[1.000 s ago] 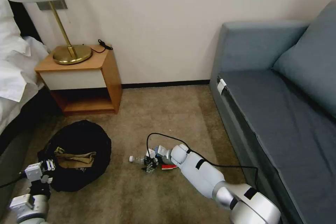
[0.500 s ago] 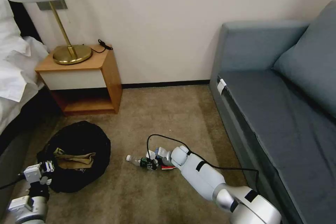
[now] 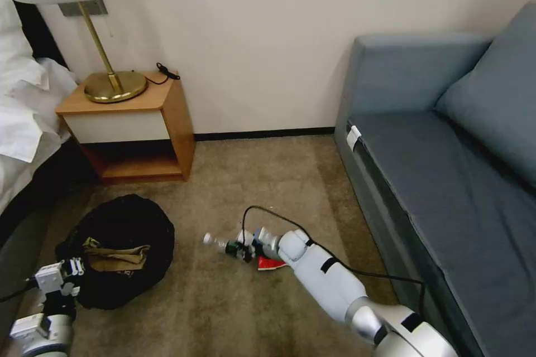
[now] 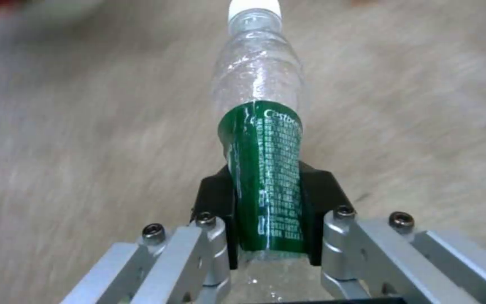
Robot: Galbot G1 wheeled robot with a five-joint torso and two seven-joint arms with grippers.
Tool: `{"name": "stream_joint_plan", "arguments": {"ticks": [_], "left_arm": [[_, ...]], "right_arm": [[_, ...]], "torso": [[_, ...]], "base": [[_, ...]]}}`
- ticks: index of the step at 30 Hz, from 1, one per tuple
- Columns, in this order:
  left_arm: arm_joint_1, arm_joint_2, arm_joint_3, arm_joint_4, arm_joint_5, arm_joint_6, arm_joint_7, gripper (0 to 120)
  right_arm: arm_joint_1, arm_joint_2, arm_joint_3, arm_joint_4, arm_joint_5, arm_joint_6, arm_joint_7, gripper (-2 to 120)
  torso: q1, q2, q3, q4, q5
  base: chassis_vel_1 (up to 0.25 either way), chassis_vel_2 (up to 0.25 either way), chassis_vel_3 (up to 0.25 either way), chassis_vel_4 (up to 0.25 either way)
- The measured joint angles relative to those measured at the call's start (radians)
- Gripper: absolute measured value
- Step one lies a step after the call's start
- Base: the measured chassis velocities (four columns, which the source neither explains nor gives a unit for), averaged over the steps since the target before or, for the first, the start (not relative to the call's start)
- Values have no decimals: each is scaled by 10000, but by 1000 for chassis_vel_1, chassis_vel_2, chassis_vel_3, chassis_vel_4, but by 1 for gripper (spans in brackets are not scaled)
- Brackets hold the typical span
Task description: Pick up the trash bin, then pick up the garbage on the floor and place it into the trash bin.
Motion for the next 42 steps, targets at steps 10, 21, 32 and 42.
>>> {"name": "stream_joint_plan", "arguments": {"ticks": [10, 21, 32, 42], "left_arm": [[-7, -153, 180, -359, 201, 68, -2, 5], [204, -392, 258, -878, 451, 126, -19, 5], [352, -522, 335, -1258, 550, 152, -29, 5], [580, -689, 391, -1394, 699, 50, 3, 5]], "right_arm": [[-246, -464, -458, 2888, 2342, -615, 1150, 21], [-1024, -769, -1948, 6438, 4422, -1602, 2528, 21], [-1957, -727, -3358, 7440, 4503, -1553, 3023, 21], [-1909, -210, -3703, 6087, 3604, -1069, 3602, 21]], "torso": [[0, 0, 0, 0, 0], [0, 0, 0, 2, 0], [-1, 1, -1, 2, -1], [0, 0, 0, 2, -1]], "base": [[0, 0, 0, 0], [0, 0, 0, 0], [0, 0, 0, 0], [0, 0, 0, 0]]}}
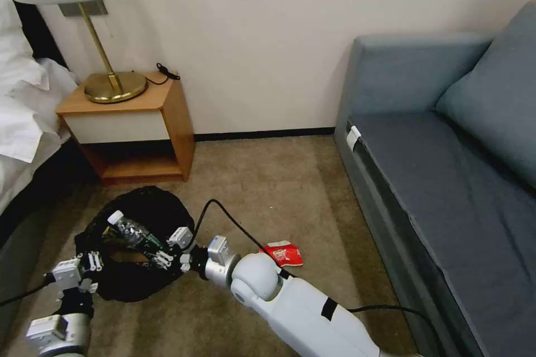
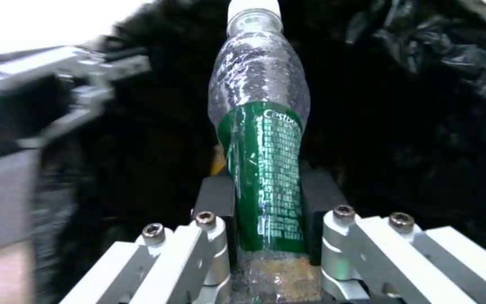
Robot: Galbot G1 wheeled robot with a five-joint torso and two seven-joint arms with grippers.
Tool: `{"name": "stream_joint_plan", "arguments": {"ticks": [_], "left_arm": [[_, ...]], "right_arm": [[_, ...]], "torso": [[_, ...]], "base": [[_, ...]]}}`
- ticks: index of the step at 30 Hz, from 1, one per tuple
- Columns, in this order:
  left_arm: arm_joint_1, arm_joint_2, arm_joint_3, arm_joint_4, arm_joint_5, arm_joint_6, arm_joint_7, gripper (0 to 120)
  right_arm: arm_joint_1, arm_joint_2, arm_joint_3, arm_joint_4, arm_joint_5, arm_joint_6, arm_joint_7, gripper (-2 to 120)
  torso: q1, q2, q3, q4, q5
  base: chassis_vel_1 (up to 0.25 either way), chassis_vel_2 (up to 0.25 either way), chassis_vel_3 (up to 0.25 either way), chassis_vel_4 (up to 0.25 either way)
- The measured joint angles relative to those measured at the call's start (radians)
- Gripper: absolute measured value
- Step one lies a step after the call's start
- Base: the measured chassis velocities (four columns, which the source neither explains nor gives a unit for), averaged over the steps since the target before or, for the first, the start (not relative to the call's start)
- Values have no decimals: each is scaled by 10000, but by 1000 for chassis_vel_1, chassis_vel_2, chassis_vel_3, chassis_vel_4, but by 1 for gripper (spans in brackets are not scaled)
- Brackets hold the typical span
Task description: Pick up the trash bin, then pick up the garbage on the floor and place it into the trash bin.
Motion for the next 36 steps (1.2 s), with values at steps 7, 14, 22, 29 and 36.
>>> {"name": "stream_joint_plan", "arguments": {"ticks": [7, 14, 22, 29, 36], "left_arm": [[21, -83, 27, 23, 71, -46, 53, 5], [21, -132, 37, 137, 162, -139, 61, 5], [-28, -153, 48, 215, 189, -157, 63, 5], [-108, -179, 48, 428, 245, -178, 63, 5], [-201, -81, -72, 705, 194, -264, 49, 5]], "right_arm": [[265, 267, -160, -651, -379, 226, 501, 26], [300, 321, -206, -895, -736, 430, 702, 54], [180, 164, -185, -801, -1199, 659, 701, 83], [162, -190, -155, -320, -1395, 757, 785, 99], [275, -1424, 195, 809, -959, -80, -279, 100]], "torso": [[0, 0, 0, 0, -1], [0, 0, 0, 0, -1], [0, 0, 0, 0, -1], [0, 0, 0, 0, 0], [0, 0, 0, 0, 2]], "base": [[0, 0, 0, 0], [0, 0, 0, 0], [0, 0, 0, 0], [0, 0, 0, 0], [0, 0, 0, 0]]}}
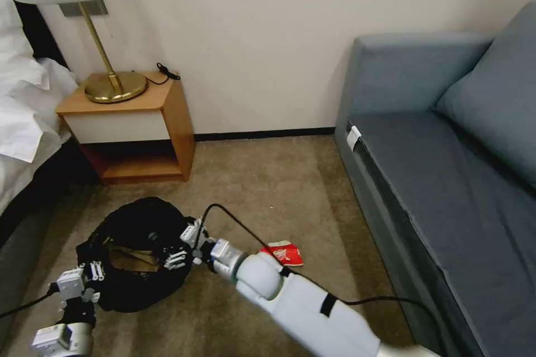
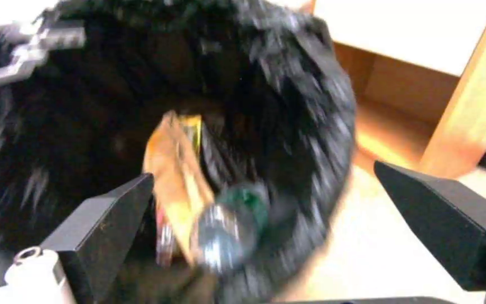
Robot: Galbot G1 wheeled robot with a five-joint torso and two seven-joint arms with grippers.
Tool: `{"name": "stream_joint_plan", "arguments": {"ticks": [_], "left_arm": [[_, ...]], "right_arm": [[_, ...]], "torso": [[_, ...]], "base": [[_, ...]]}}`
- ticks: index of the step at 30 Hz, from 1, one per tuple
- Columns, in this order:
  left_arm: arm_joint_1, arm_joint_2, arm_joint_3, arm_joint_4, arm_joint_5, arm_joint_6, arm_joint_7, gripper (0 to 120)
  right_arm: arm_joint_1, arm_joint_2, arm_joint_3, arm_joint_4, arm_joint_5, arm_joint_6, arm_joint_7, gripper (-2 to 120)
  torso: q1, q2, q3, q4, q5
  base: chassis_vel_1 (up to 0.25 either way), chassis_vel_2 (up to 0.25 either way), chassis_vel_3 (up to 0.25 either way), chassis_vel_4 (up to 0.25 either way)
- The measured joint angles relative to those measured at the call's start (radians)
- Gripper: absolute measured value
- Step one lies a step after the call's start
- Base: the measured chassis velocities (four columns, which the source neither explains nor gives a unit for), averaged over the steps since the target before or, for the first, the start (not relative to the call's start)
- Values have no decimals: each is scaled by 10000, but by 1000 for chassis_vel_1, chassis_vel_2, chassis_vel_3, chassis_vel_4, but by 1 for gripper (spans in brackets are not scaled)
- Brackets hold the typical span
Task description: Pick up the trash bin, then pick up the garbage on the floor and place it into the trash bin.
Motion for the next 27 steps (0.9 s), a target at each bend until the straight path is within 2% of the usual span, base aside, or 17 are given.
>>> {"name": "stream_joint_plan", "arguments": {"ticks": [1, 4, 6, 10, 16, 21, 27], "left_arm": [[0, 0, 0, 0, 0, 0, 0, 5], [-20, 14, -23, 76, -18, -31, -9, 5], [-23, 14, -23, 86, -20, -35, -9, 5], [-64, 16, -22, 157, -21, -40, -9, 5], [-73, 10, -16, 161, -17, -43, -13, 5], [-56, 7, -21, 153, -15, -43, -16, 5], [-23, 41, -70, 137, -54, -56, -20, 5]], "right_arm": [[0, 0, 0, 0, 0, 0, 0, 100], [19, -817, 486, 300, -133, -482, -1178, 100], [42, -1036, 603, 303, -222, -567, -1421, 100], [195, -1528, 1126, -298, -1147, -598, -2122, 100], [255, -1519, 1624, -1302, -2177, -392, -2529, 100], [317, -1184, 2114, -2787, -3395, 198, -2940, 100], [448, -932, 2515, -4007, -4126, 732, -3156, 100]], "torso": [[0, 0, 0, 0, 0], [0, 0, 0, -2, 0], [0, 0, 0, -2, 1], [0, 0, 0, -2, 0], [0, 0, 1, -1, 1], [0, 0, 1, -1, 1], [0, 0, 0, -1, -1]], "base": [[0, 0, 0, 0], [0, 0, 0, 0], [0, 0, 0, 0], [0, 0, 0, 0], [0, 0, 0, 0], [0, 0, 0, 0], [0, 0, 0, 0]]}}
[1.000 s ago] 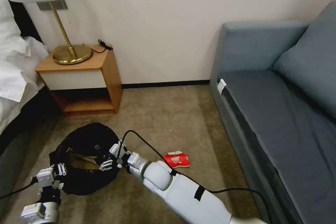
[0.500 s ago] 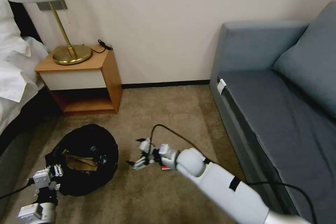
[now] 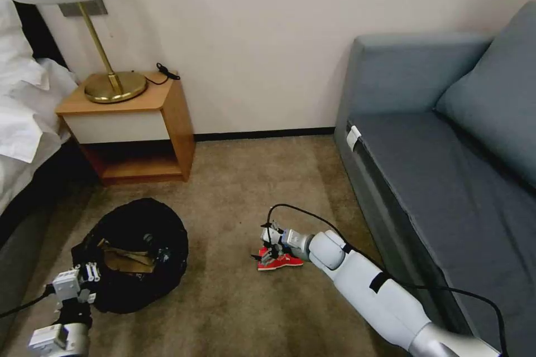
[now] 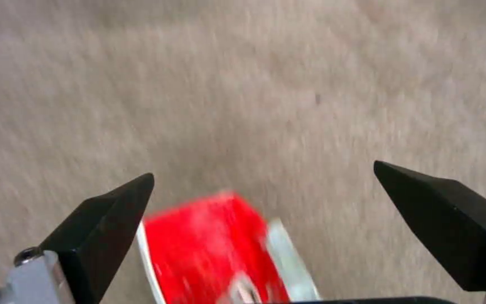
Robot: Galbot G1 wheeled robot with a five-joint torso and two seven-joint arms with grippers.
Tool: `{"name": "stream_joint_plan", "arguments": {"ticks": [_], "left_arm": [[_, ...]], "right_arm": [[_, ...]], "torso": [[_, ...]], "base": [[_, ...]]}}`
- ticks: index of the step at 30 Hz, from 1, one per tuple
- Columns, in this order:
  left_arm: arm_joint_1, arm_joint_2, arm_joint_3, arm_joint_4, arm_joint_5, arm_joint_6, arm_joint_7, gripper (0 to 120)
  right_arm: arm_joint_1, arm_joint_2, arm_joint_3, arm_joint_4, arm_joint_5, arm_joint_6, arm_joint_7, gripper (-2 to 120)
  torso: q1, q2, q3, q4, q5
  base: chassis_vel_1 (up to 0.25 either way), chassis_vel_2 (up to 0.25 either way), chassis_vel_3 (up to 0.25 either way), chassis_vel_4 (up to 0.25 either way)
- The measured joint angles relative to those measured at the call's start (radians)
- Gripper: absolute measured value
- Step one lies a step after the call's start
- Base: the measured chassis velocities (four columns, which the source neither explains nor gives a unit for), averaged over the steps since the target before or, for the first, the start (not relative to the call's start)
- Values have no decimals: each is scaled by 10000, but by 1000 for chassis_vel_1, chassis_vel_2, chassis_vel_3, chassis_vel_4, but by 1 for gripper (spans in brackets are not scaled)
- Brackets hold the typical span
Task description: Pick up the trash bin, then pick up the garbage on the floor and place it into the trash bin.
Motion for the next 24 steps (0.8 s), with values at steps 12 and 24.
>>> {"name": "stream_joint_plan", "arguments": {"ticks": [12, 24], "left_arm": [[-26, 21, 31, 47, -23, -54, -3, 5], [76, 17, -28, -31, -55, -97, -12, 5]], "right_arm": [[279, 446, 705, -1712, -623, 814, -434, 91], [211, 539, 857, -1935, -930, 1156, -754, 47]], "torso": [[0, 0, 0, 1, -1], [0, 0, 0, 1, -1]], "base": [[0, 0, 0, 0], [0, 0, 0, 0]]}}
